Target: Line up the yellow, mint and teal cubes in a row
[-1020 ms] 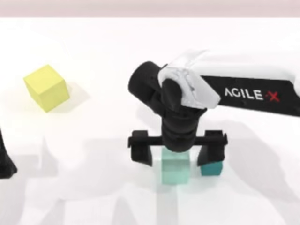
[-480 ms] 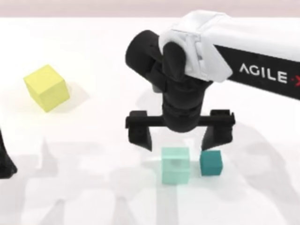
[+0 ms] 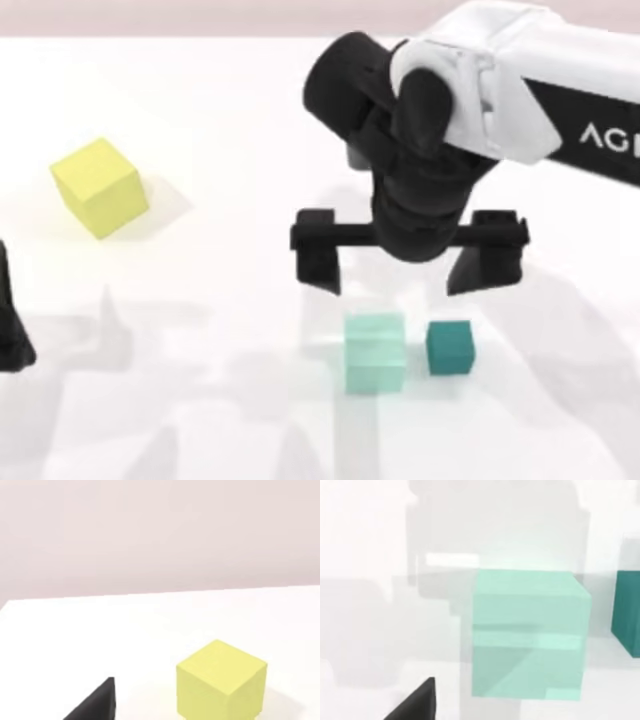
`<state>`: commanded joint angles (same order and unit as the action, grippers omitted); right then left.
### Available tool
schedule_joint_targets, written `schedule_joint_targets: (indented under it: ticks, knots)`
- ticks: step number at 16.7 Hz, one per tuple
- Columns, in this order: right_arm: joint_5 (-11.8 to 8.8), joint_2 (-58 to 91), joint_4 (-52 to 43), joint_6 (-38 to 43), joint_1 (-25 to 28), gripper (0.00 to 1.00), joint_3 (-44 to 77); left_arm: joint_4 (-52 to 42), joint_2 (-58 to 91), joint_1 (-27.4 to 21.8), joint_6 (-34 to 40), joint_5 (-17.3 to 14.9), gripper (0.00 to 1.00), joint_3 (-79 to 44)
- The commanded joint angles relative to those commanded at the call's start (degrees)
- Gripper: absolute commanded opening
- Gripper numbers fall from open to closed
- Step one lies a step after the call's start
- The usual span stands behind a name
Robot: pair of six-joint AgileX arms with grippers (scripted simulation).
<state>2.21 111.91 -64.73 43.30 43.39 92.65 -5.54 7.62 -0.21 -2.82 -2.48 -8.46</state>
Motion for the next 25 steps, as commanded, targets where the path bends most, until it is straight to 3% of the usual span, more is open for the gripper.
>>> schedule_joint_targets:
  ticks: [8, 13, 18, 25]
  knots:
    - [4.00, -25.51, 12.84, -12.37, -10.40, 1.00, -22.96, -23.49, 34.13, -3.48, -11.76, -6.75, 1.00, -41.95]
    - [5.20, -45.97, 22.55, -22.18, -19.20, 1.00, -44.38, -41.62, 62.43, -5.20, -20.57, -8.77, 1.00, -72.06]
    - [4.21, -67.82, 33.79, -30.87, -27.81, 1.00, -65.12, -57.54, 89.51, -6.15, -28.55, -8.10, 1.00, -93.68]
    - [0.48, -96.87, 52.09, -39.35, -37.67, 1.00, -85.15, -71.20, 117.56, -5.55, -36.68, -2.71, 1.00, -113.29]
